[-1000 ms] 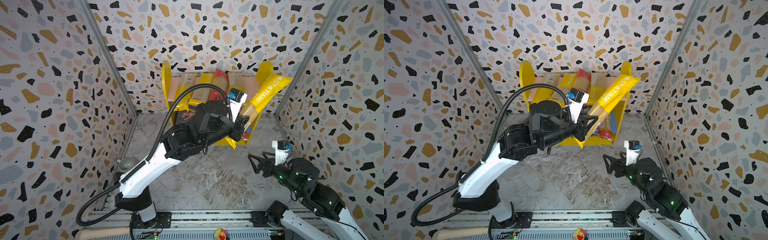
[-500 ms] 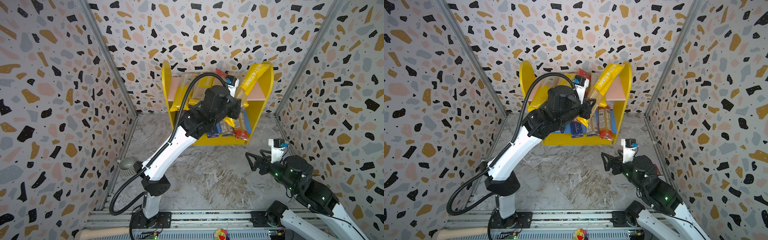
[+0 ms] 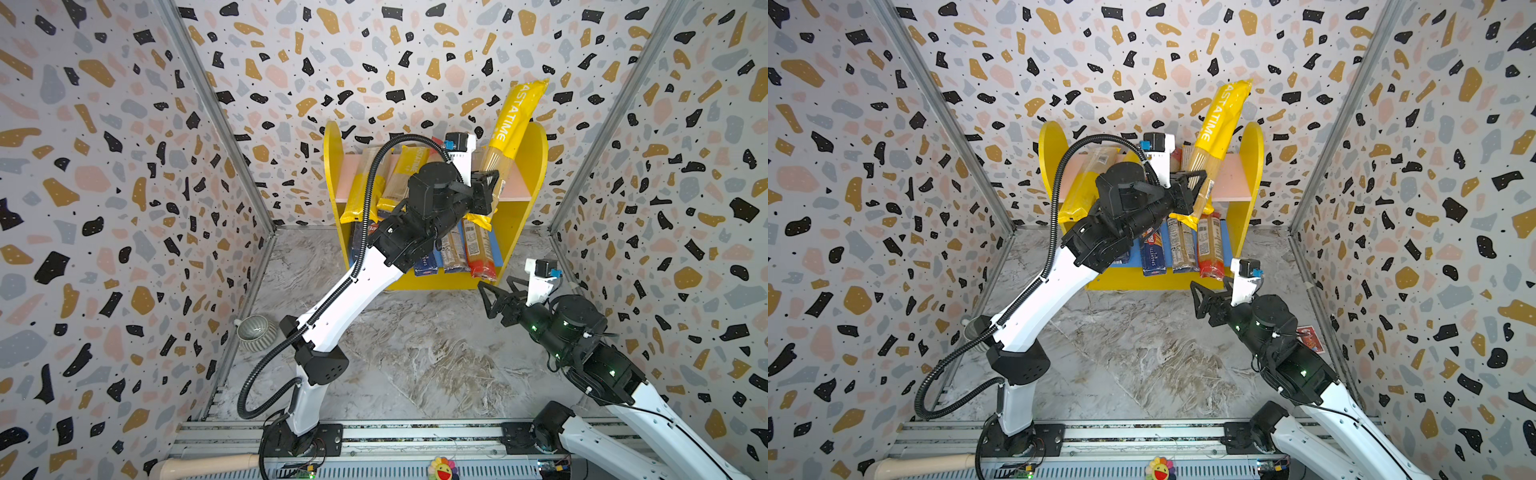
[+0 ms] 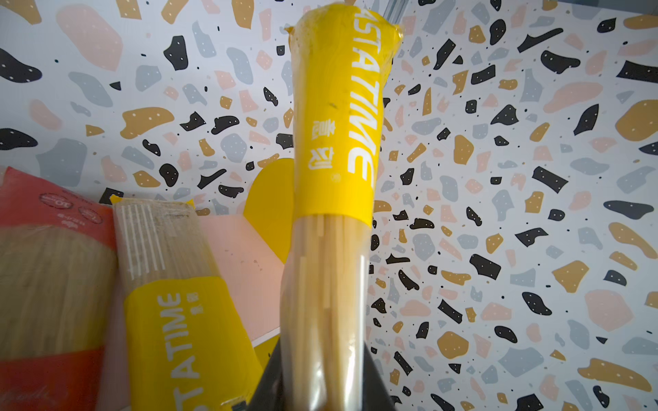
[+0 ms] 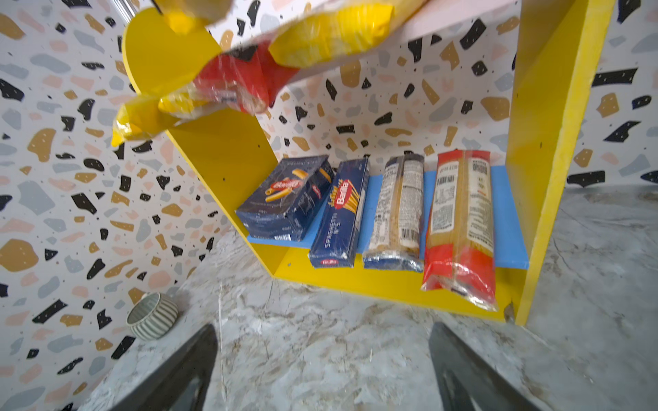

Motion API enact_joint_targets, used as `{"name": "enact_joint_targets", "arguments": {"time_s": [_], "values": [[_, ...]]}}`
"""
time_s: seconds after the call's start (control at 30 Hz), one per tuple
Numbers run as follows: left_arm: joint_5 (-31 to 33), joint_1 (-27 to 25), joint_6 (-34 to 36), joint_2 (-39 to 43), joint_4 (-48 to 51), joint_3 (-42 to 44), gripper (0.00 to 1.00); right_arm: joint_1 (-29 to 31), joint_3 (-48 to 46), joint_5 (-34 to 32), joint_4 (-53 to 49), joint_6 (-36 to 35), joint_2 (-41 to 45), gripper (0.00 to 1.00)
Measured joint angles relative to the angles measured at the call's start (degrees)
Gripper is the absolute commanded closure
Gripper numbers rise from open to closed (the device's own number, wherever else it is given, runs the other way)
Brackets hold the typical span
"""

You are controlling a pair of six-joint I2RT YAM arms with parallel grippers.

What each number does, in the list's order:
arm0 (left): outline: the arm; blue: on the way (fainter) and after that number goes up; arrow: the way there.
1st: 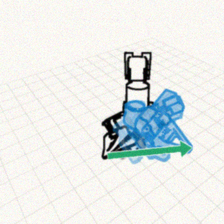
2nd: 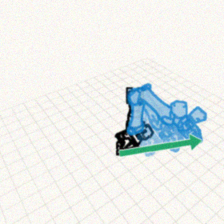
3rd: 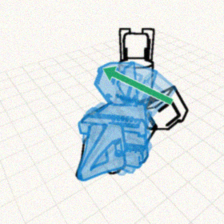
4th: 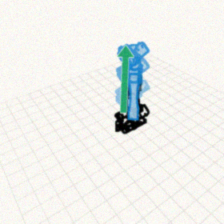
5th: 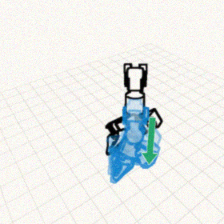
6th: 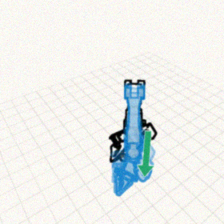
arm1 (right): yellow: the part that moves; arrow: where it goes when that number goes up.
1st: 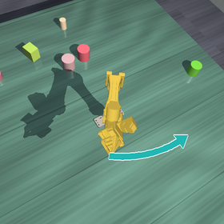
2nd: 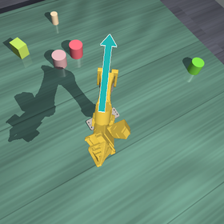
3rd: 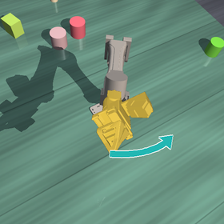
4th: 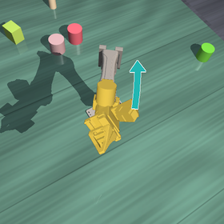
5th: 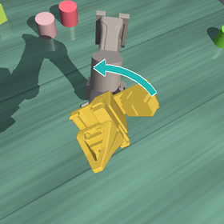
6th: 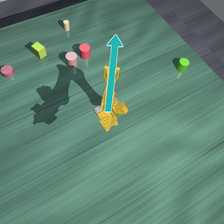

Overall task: Place and organize the pasta boxes and bags onto the shelf
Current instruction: 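Raise the bag above the top shelf with the left gripper while the right gripper rises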

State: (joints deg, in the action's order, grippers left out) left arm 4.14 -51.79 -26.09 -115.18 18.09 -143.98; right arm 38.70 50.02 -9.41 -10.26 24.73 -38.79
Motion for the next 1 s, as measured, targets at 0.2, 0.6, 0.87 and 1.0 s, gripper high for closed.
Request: {"name": "enact_joint_targets", "arguments": {"time_s": [0.2, 0.6, 0.87, 1.0], "values": [[-0.50, 0.35, -2.27, -1.90, -0.70, 1.18, 1.00, -1.97, -0.02, 2.56, 11.13, -1.16, 0.66, 0.09], [-2.69, 0.35, -5.77, -2.64, -1.97, 2.75, 1.00, -4.81, 1.99, 7.08, 25.16, -3.67, -7.52, 0.10], [-4.31, 0.37, -7.89, -2.64, -3.61, 2.75, 1.00, -10.54, 3.30, 9.94, 29.97, -3.63, -14.25, 0.15], [-4.90, 0.37, -8.33, -2.64, -3.61, 2.78, 1.00, -11.61, 4.09, 10.49, 32.74, -3.56, -15.89, 0.16]]}}
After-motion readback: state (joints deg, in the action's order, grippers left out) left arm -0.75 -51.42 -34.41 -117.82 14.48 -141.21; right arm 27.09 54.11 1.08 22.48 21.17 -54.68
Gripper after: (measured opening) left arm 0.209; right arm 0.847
